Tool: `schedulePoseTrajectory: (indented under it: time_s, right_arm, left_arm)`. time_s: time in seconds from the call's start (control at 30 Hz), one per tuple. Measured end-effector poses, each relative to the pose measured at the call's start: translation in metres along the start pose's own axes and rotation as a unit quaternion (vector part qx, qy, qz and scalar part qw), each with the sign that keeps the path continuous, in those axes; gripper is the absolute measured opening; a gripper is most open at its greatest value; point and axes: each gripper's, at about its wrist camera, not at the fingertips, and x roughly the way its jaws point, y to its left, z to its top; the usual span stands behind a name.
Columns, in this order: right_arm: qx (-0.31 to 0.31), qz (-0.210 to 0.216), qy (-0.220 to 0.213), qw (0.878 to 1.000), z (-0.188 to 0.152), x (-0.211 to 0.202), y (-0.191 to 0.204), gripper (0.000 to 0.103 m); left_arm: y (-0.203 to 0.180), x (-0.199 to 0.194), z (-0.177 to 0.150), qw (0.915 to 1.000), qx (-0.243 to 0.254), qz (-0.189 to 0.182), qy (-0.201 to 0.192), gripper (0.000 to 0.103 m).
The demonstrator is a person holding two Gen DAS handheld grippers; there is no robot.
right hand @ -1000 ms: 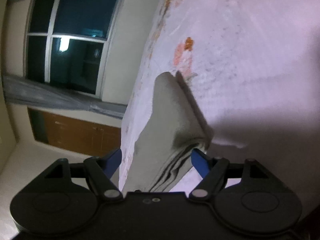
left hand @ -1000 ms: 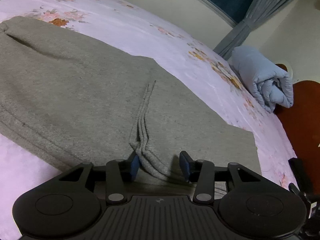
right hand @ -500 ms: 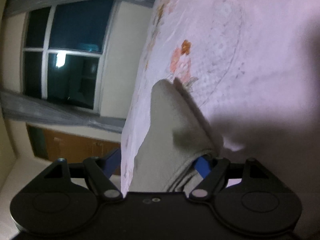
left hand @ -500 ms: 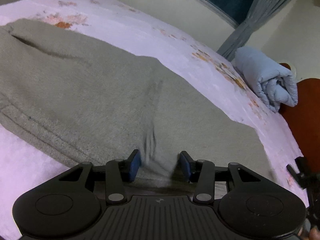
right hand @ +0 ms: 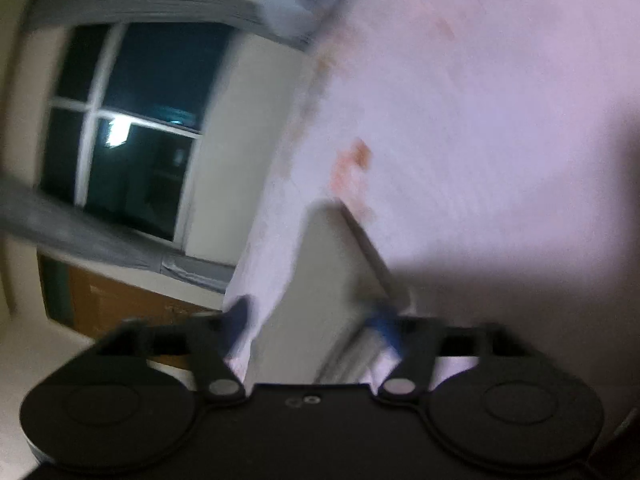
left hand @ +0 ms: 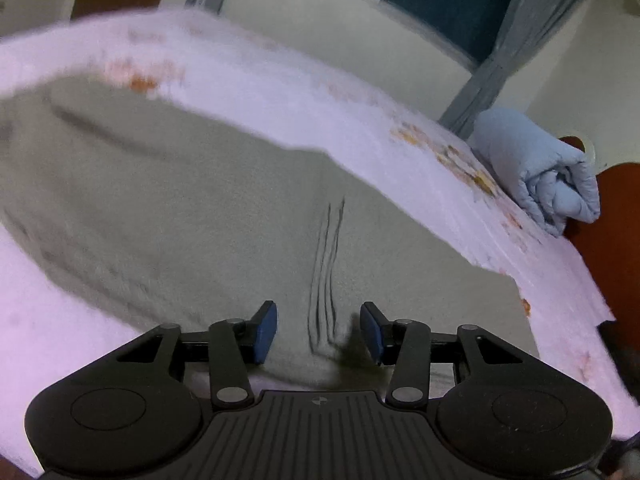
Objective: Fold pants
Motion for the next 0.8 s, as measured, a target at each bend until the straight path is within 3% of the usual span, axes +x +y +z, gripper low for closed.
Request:
schedulePoseTrajectory:
  time_s: [0.13, 0.17, 0.2, 0.27, 0.3, 0.33, 0.37, 0.4, 0.43, 0.47, 0.5, 0.53, 0.63, 0.7, 0.8]
  right_arm:
    - [-0.01, 0.025, 0.018, 0.999, 0.014, 0.024, 0.014, 0.081]
    - [-0.007, 0.027, 0.029, 0.999, 0.014, 0.032, 0.015, 0.081]
    - [-0.004, 0.025, 0.047, 0.999, 0.013, 0.042, 0.014, 0.081]
    - [-0.009, -0.006, 0.081, 0.997, 0.006, 0.061, 0.005, 0.078]
    - [-0.014, -0.036, 0.107, 0.994, 0.003, 0.073, -0.005, 0.073]
    - [-0.021, -0.049, 0.114, 0.992, 0.0, 0.075, -0.009, 0.058]
    - [-0.029, -0.053, 0.115, 0.992, 0.001, 0.074, -0.008, 0.056]
    - [-0.033, -0.053, 0.122, 0.991, 0.005, 0.072, -0.004, 0.057]
    - [-0.044, -0.05, 0.12, 0.991, 0.01, 0.066, 0.005, 0.07]
    - [-0.067, -0.043, 0.108, 0.991, 0.013, 0.058, 0.015, 0.091]
    - [-0.103, -0.041, 0.091, 0.99, 0.014, 0.049, 0.028, 0.098]
    - [-0.145, -0.042, 0.08, 0.985, 0.014, 0.042, 0.042, 0.097]
    - [-0.218, -0.033, 0.09, 0.971, 0.004, 0.039, 0.068, 0.097]
    - [-0.277, -0.037, 0.095, 0.955, -0.016, 0.042, 0.088, 0.097]
    - [-0.338, -0.041, 0.082, 0.937, -0.047, 0.048, 0.106, 0.097]
  left_arm:
    - [-0.023, 0.01, 0.003, 0.9993, 0.015, -0.033, -0.004, 0.046]
    - [-0.028, 0.015, 0.001, 0.9993, 0.025, -0.028, -0.001, 0.047]
    - [-0.032, 0.024, -0.003, 0.9989, 0.044, 0.001, 0.012, 0.047]
    - [-0.025, 0.038, -0.014, 0.9982, 0.052, 0.024, 0.019, 0.047]
    - [-0.021, 0.04, -0.016, 0.998, 0.058, 0.019, 0.014, 0.047]
    - [-0.02, 0.038, -0.015, 0.9979, 0.061, 0.014, 0.015, 0.048]
    - [-0.018, 0.034, -0.011, 0.9983, 0.055, 0.007, 0.018, 0.048]
    - [-0.013, 0.026, -0.006, 0.999, 0.039, -0.005, 0.02, 0.048]
    - [-0.006, 0.017, -0.001, 0.9995, 0.026, -0.013, 0.014, 0.049]
    - [0.004, 0.003, 0.004, 0.9998, 0.021, -0.002, -0.004, 0.053]
    - [0.014, -0.005, 0.006, 0.9996, 0.019, 0.009, -0.016, 0.056]
    - [0.027, -0.017, 0.009, 0.9994, 0.012, 0.013, -0.031, 0.064]
    - [0.072, -0.047, 0.024, 0.9971, -0.025, 0.032, -0.064, 0.071]
    - [0.105, -0.058, 0.035, 0.9941, -0.062, 0.051, -0.074, 0.083]
    - [0.159, -0.06, 0.045, 0.9865, -0.124, 0.077, -0.075, 0.084]
